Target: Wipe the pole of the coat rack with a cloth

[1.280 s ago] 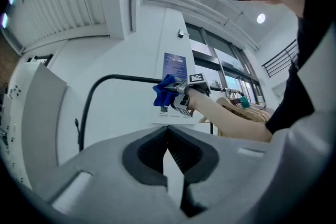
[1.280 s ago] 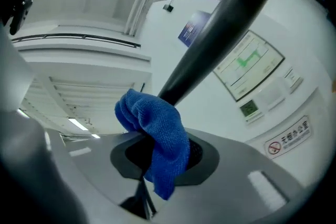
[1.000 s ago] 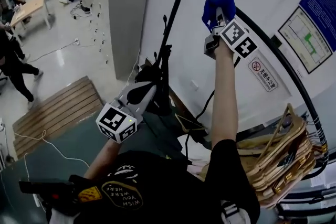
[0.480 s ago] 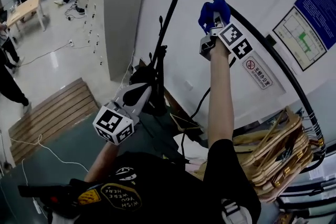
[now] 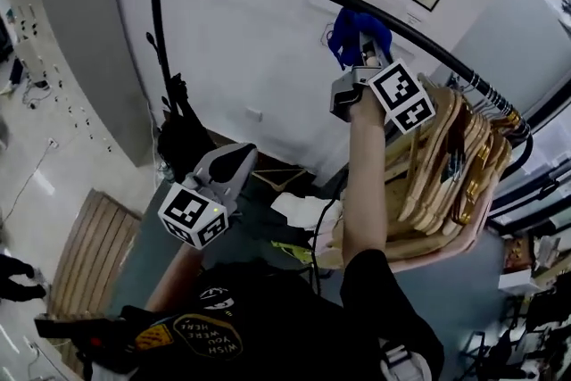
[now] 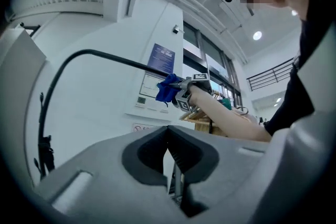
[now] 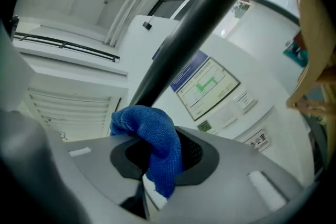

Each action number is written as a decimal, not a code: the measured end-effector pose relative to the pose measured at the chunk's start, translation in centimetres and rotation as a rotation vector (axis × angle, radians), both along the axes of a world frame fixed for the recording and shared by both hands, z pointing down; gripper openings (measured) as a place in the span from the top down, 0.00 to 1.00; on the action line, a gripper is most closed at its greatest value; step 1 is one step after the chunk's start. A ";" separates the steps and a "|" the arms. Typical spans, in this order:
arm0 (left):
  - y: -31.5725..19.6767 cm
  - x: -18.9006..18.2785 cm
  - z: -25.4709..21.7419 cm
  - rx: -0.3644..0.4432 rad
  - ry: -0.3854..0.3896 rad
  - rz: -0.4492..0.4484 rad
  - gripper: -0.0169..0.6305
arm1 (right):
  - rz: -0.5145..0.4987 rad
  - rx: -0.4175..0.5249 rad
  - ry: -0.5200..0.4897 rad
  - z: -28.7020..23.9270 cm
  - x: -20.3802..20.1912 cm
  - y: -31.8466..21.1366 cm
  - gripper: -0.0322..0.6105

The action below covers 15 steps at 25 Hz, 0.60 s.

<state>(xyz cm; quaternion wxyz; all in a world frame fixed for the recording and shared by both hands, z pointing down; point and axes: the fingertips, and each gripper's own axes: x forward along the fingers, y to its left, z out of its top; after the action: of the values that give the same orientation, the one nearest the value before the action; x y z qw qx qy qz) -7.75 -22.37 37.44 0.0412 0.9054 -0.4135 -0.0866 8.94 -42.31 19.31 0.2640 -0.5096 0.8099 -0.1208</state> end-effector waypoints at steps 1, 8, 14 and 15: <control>-0.1 1.4 0.1 -0.003 -0.002 0.036 0.97 | 0.039 0.007 -0.008 -0.1 2.2 0.7 0.82; -0.3 6.7 1.2 -0.019 -0.029 0.150 0.97 | 0.193 0.036 -0.090 -0.2 11.6 3.5 0.82; -0.6 3.6 0.8 -0.004 -0.044 0.039 0.97 | 0.014 0.028 -0.090 -0.1 5.2 0.8 0.84; -0.6 2.6 0.8 -0.002 -0.047 0.006 0.97 | -0.022 0.024 -0.080 -0.1 3.3 0.1 0.84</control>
<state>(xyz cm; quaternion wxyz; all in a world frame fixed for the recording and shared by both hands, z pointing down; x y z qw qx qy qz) -5.18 -22.94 38.22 0.0325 0.9084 -0.4117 -0.0649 12.26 -42.23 19.21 0.3010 -0.4924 0.8056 -0.1341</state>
